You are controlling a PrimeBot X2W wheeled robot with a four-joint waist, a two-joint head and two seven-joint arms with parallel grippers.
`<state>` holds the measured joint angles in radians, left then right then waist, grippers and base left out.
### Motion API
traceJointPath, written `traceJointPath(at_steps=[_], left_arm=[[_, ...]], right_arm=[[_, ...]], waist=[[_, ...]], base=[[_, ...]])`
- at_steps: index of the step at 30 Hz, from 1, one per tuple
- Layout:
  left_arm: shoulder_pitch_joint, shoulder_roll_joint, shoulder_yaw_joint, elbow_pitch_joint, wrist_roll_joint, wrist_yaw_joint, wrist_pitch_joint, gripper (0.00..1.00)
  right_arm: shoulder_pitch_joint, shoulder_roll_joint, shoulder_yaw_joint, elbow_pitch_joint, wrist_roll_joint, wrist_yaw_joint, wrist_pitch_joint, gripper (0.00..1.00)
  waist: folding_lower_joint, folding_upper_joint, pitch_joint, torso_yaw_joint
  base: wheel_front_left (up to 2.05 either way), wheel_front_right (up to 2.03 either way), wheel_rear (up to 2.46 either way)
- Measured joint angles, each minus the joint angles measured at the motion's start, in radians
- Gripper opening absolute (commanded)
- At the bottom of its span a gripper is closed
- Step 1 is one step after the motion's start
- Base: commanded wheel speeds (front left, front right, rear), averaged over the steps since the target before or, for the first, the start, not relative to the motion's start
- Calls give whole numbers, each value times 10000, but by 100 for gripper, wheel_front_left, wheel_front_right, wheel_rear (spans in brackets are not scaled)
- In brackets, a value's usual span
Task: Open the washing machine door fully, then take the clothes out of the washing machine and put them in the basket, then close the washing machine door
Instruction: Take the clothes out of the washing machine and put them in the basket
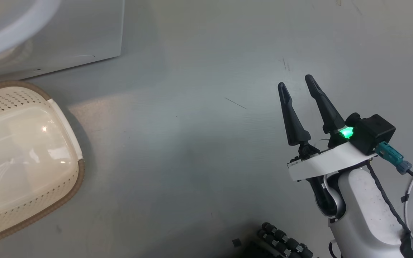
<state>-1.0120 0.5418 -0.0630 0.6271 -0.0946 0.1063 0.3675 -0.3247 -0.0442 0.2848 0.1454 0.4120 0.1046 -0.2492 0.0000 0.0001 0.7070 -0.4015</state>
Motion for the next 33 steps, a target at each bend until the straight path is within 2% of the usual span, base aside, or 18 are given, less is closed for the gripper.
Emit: traceJointPath(at_steps=[11, 12, 13, 14, 27, 33], left_arm=[[-638, 0, -23, 677, 100, 19, 199, 100], [-702, -4, -31, 740, 100, 19, 234, 78], [-758, -6, -31, 779, 100, 19, 291, 29], [-793, -12, -33, 807, 100, 19, 307, 0], [-1059, -171, -98, 1287, 100, 19, 171, 0], [-1067, -359, -104, 1624, 81, 21, -337, 0]], right_arm=[[-154, 2, 58, -50, 12, -4, 0, 100], [-158, 2, 58, -54, 12, -4, 0, 100], [-158, 2, 61, -52, 12, -4, 0, 100], [-158, 2, 63, -52, 12, -6, 0, 100], [-222, 2, 52, -52, 25, -29, 0, 100], [-256, 2, -17, -2, 17, -33, 0, 100]], waist=[[0, 0, 156, 17], [0, 0, 162, 21], [0, 0, 167, 26], [0, 0, 171, 30], [0, 0, 142, 140], [0, 0, -14, 230]], base=[[0, 0, 0], [0, 0, 0], [0, 0, 0], [0, 0, 0], [0, 0, 0], [0, 0, 0]])
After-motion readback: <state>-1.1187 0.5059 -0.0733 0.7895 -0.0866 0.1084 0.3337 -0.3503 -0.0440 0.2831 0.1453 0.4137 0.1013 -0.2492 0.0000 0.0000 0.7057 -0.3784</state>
